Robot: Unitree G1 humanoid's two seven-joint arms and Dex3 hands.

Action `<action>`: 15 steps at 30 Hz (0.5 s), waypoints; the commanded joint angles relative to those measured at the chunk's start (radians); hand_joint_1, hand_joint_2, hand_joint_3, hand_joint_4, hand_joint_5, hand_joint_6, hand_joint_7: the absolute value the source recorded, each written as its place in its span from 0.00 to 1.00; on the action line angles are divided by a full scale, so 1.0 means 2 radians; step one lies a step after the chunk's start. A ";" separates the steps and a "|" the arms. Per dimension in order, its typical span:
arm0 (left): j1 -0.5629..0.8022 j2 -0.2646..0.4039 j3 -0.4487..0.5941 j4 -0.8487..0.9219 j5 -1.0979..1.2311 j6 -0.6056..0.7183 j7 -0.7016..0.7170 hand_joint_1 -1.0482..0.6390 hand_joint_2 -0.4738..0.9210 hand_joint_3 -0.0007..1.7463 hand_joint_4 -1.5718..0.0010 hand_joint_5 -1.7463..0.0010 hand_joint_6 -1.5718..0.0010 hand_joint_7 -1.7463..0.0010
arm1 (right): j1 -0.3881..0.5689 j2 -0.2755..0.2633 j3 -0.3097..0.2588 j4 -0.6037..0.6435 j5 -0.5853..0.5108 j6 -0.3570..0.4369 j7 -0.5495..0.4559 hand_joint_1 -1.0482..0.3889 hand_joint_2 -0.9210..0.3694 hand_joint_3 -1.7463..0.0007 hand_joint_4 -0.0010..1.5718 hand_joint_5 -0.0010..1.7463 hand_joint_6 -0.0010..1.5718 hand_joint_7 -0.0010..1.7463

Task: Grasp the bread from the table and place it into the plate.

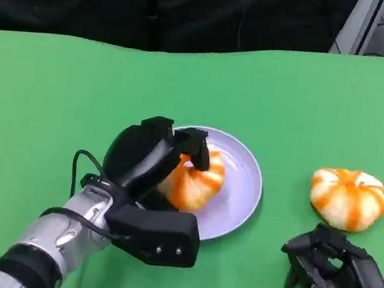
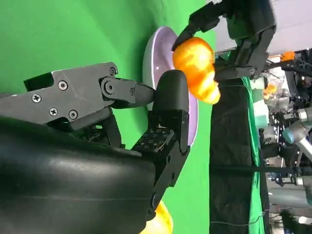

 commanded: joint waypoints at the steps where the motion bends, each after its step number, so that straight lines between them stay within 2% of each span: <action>1: -0.011 0.003 -0.004 0.009 -0.003 -0.003 0.002 0.55 0.85 0.24 0.59 0.00 0.56 0.14 | 0.002 -0.007 -0.001 0.002 0.000 -0.008 -0.004 0.55 0.02 0.75 0.42 1.00 0.52 0.61; 3: -0.016 0.000 -0.007 0.017 -0.004 -0.003 -0.002 0.55 0.85 0.22 0.61 0.00 0.56 0.16 | 0.002 -0.006 -0.001 0.002 0.001 -0.006 -0.003 0.55 0.02 0.75 0.42 1.00 0.52 0.60; 4: -0.019 -0.002 -0.009 0.023 -0.005 -0.004 -0.007 0.56 0.88 0.18 0.63 0.00 0.54 0.24 | 0.001 -0.006 -0.001 0.002 0.001 -0.005 -0.003 0.55 0.03 0.75 0.42 1.00 0.52 0.60; 7: -0.024 -0.007 -0.011 0.036 -0.009 -0.011 -0.010 0.58 0.95 0.07 0.67 0.01 0.52 0.31 | 0.001 -0.005 -0.001 0.002 0.002 -0.004 -0.001 0.55 0.03 0.75 0.42 1.00 0.52 0.60; 15: -0.027 -0.010 -0.010 0.039 -0.011 -0.010 -0.025 0.59 0.97 0.03 0.68 0.03 0.52 0.33 | 0.004 -0.004 -0.001 -0.001 0.004 -0.004 0.000 0.54 0.03 0.75 0.43 1.00 0.52 0.59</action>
